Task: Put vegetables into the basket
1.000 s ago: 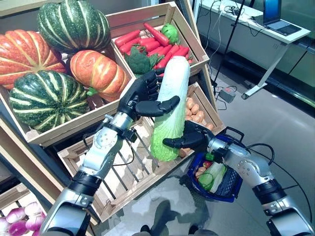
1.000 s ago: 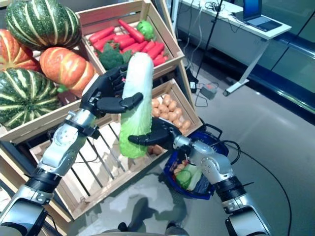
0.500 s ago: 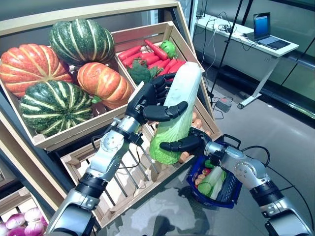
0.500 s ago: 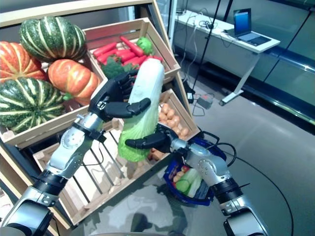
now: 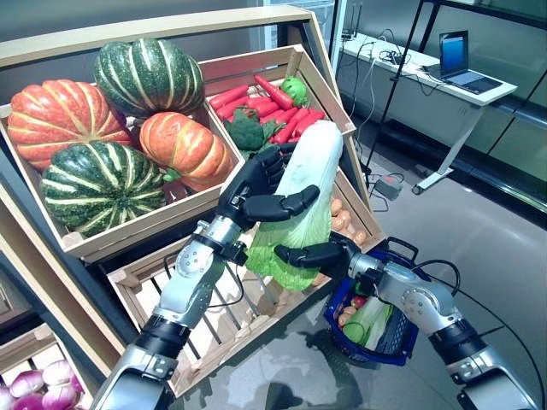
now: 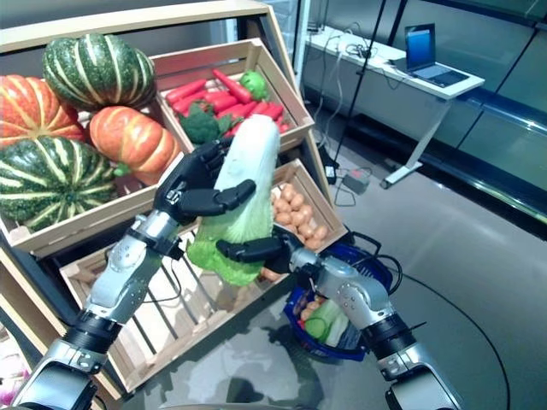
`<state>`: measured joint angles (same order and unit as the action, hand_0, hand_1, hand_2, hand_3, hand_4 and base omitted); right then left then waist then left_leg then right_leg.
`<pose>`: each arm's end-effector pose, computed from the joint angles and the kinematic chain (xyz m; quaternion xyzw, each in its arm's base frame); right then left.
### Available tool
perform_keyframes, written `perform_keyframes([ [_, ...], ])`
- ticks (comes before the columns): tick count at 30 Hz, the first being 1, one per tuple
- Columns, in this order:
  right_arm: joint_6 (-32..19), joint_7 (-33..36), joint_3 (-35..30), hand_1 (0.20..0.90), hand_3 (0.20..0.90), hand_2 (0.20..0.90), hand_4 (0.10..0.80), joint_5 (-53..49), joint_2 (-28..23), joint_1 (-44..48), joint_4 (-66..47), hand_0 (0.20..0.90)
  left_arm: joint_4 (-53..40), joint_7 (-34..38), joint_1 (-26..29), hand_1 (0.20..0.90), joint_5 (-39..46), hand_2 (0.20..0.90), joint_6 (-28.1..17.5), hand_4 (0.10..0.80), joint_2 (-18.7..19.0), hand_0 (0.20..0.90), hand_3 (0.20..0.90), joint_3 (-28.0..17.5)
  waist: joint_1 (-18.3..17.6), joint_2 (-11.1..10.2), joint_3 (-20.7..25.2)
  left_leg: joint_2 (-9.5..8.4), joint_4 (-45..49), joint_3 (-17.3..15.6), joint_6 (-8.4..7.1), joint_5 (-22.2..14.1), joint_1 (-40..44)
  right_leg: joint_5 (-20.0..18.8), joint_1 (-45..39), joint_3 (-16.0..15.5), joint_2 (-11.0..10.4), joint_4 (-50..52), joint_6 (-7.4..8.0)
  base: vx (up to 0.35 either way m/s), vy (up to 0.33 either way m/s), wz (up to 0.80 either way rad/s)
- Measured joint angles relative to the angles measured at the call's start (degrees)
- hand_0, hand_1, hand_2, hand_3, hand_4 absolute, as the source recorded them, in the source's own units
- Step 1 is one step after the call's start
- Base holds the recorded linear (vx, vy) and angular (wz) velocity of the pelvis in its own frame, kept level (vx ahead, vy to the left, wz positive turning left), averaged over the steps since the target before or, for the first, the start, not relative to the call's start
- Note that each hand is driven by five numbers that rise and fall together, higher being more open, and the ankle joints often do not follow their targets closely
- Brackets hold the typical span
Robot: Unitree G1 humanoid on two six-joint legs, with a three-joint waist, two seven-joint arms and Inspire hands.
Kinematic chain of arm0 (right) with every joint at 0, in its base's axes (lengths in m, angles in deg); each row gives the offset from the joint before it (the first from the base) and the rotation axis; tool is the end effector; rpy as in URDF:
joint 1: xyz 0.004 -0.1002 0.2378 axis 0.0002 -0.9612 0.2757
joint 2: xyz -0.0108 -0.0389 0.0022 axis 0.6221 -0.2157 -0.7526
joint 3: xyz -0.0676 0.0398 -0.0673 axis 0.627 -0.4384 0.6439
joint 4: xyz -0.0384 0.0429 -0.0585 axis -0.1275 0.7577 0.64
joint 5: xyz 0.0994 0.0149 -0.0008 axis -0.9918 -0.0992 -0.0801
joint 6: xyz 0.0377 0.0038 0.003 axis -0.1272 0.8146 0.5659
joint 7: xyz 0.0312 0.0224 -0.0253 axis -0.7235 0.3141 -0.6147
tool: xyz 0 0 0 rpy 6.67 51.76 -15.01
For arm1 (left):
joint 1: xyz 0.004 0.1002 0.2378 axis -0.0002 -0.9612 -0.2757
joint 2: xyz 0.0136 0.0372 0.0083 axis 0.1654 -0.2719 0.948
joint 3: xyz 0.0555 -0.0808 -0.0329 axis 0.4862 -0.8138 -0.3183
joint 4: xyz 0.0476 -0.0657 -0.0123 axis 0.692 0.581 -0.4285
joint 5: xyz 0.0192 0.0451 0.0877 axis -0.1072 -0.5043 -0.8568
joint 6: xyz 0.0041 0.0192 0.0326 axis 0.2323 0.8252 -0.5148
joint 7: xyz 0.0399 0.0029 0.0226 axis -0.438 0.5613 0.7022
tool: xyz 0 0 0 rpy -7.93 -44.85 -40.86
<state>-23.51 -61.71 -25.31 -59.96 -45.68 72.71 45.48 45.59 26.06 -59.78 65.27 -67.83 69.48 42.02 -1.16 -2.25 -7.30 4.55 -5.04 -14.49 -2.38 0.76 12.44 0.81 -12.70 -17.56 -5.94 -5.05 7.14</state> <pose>0.2563 -0.1445 0.0763 0.1999 0.1650 0.4015 0.8784 0.2632 0.1700 0.1099 -0.0513 -0.1539 -0.2464 0.9555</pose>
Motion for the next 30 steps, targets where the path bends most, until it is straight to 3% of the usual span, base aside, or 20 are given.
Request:
perform_keyframes([
  [1, 0.0, 0.0, 0.0, 0.3, 0.3, 0.3, 0.4, 0.0, 0.01, -0.12, 0.0, 0.3, 0.08, -0.04, -0.06, 0.3, 0.0, 0.3, 0.0, 0.4, 0.0, 0.3, 0.3, 0.0, 0.07, 0.04, 0.02, 0.0, 0.0, 0.0, 0.0, 0.0, 0.0, 0.0, 0.0, 0.0, 0.0, 0.0, 0.0, 0.0, 0.0, 0.0],
  [2, 0.0, 0.01, 0.0, 0.3, 0.3, 0.3, 0.4, 0.0, 0.02, -0.2, 0.0, 0.3, 0.19, -0.11, -0.07, 0.444, 0.0, 0.444, -0.01, 0.496, -0.04, 0.444, 0.444, 0.01, 0.13, 0.05, 0.03, 0.0, 0.0, 0.0, 0.01, 0.01, 0.0, 0.0, 0.0, 0.0, -0.01, 0.0, 0.0, 0.0, 0.0, 0.0],
  [3, 0.0, 0.02, 0.0, 0.3, 0.3, 0.3, 0.4, 0.0, 0.02, -0.32, 0.0, 0.3, 0.31, -0.23, -0.08, 0.444, 0.0, 0.444, -0.01, 0.496, -0.07, 0.444, 0.444, 0.0, 0.21, 0.05, 0.03, 0.0, 0.0, 0.0, 0.02, 0.01, 0.0, 0.0, -0.01, 0.0, 0.0, 0.0, 0.0, 0.0, 0.0, 0.0],
  [4, 0.0, 0.05, 0.0, 0.3, 0.3, 0.3, 0.4, 0.0, 0.0, -0.42, 0.0, 0.3, 0.35, -0.38, -0.11, 0.9, 0.0, 0.9, -0.01, 0.8, -0.06, 0.9, 0.9, 0.01, 0.22, 0.06, 0.03, 0.0, 0.0, 0.01, 0.02, 0.02, 0.0, 0.0, -0.02, 0.0, 0.0, 0.0, 0.0, 0.0, 0.0, 0.0],
  [13, -0.2, 2.12, -1.42, 0.3, 0.3, 0.3, 0.4, -0.05, 0.13, -1.6, 2.36, 0.3, 0.34, -4.53, -3.95, 0.9, 3.28, 0.9, 0.08, 0.8, 0.1, 0.9, 0.9, 1.11, 0.06, 0.13, 0.07, 0.0, 0.0, -0.06, 0.03, 0.02, 0.02, 0.0, 0.02, 0.04, -0.02, 0.0, 0.0, 0.0, 0.0, 0.0],
  [19, -1.39, 2.4, -7.39, 0.3, 0.3, 0.3, 0.4, -2.23, 0.58, -6.64, 4.44, 0.3, 0.35, -4.96, -7.01, 0.9, 3.39, 0.9, 0.25, 0.8, 0.16, 0.9, 0.9, 1.21, -0.36, 0.13, 0.07, 0.01, -0.01, -0.51, 0.04, 0.02, 0.11, 0.0, 0.18, 0.47, 0.0, -0.01, 0.0, 0.005, -0.012, -0.02],
  [30, -3.61, 4.34, -17.06, 0.3, 0.3, 0.3, 0.4, -2.19, 0.38, -18.68, 14.26, 0.3, 4.46, -4.23, -10.63, 0.9, 4.42, 0.9, 0.23, 0.8, 0.24, 0.9, 0.9, -7.45, -1.48, 0.13, 0.09, 0.29, -0.05, -3.53, 0.03, -0.01, 0.35, -0.93, 1.75, 4.26, 0.4, -0.03, -0.24, 0.021, -0.035, -0.15],
])
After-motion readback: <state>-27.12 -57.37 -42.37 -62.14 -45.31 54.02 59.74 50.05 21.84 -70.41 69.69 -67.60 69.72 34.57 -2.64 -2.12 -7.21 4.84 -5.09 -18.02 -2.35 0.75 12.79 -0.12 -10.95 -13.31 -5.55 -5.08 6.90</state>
